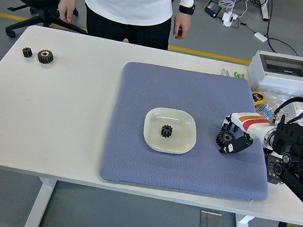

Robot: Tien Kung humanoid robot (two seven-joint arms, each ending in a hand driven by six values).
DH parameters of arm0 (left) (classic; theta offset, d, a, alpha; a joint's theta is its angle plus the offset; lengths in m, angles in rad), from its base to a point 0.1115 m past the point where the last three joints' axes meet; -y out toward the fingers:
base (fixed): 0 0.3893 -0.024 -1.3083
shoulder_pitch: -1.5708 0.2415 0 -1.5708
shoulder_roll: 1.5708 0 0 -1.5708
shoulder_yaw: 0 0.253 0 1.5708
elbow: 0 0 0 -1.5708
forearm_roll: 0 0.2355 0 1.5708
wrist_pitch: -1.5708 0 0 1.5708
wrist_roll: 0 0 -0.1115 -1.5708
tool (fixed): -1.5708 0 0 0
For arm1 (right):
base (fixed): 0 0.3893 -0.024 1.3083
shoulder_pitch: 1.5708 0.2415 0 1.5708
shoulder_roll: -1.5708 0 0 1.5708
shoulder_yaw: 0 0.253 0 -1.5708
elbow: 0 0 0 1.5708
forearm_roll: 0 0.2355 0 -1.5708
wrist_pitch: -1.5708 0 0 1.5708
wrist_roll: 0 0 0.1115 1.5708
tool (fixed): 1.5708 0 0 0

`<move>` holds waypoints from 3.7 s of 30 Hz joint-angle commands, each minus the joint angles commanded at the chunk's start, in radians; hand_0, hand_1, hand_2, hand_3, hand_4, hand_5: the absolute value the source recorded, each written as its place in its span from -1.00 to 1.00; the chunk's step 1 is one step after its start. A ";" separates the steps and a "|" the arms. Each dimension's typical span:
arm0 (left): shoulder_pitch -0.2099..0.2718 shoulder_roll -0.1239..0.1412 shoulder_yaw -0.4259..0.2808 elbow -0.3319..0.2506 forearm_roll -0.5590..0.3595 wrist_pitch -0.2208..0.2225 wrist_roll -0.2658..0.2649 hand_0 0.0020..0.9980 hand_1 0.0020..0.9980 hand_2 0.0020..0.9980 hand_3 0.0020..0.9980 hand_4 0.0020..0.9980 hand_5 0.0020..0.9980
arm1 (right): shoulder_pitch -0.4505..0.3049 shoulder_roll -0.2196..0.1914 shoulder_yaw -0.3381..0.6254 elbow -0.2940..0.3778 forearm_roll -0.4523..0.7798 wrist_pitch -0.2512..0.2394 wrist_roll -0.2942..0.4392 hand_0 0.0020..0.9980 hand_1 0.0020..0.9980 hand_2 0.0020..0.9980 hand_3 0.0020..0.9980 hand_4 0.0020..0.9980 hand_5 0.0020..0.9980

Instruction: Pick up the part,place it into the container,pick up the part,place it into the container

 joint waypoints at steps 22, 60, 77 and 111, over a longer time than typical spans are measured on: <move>0.005 0.002 -0.002 0.000 0.005 -0.001 0.000 0.38 0.36 0.56 0.35 0.56 0.30 | 0.006 -0.028 0.055 0.043 -0.016 -0.033 -0.001 -0.60 -0.25 -0.08 -0.04 0.52 -0.60; 0.001 0.005 0.007 0.000 -0.007 -0.004 -0.005 0.39 0.36 0.56 0.35 0.56 0.30 | 0.071 0.038 0.134 0.224 -0.018 0.119 -0.085 -0.47 -0.01 0.61 0.80 1.00 -0.15; 0.002 0.005 -0.004 0.000 0.008 -0.003 -0.003 0.39 0.36 0.56 0.35 0.57 0.30 | 0.058 -0.002 0.247 0.233 -0.016 0.076 -0.072 -0.38 0.02 0.65 0.87 1.00 -0.06; 0.013 0.000 -0.010 0.000 0.018 0.001 0.004 0.38 0.37 0.56 0.34 0.56 0.31 | -0.158 -0.194 0.473 0.003 0.434 0.071 -0.036 0.54 0.52 0.68 0.75 1.00 0.51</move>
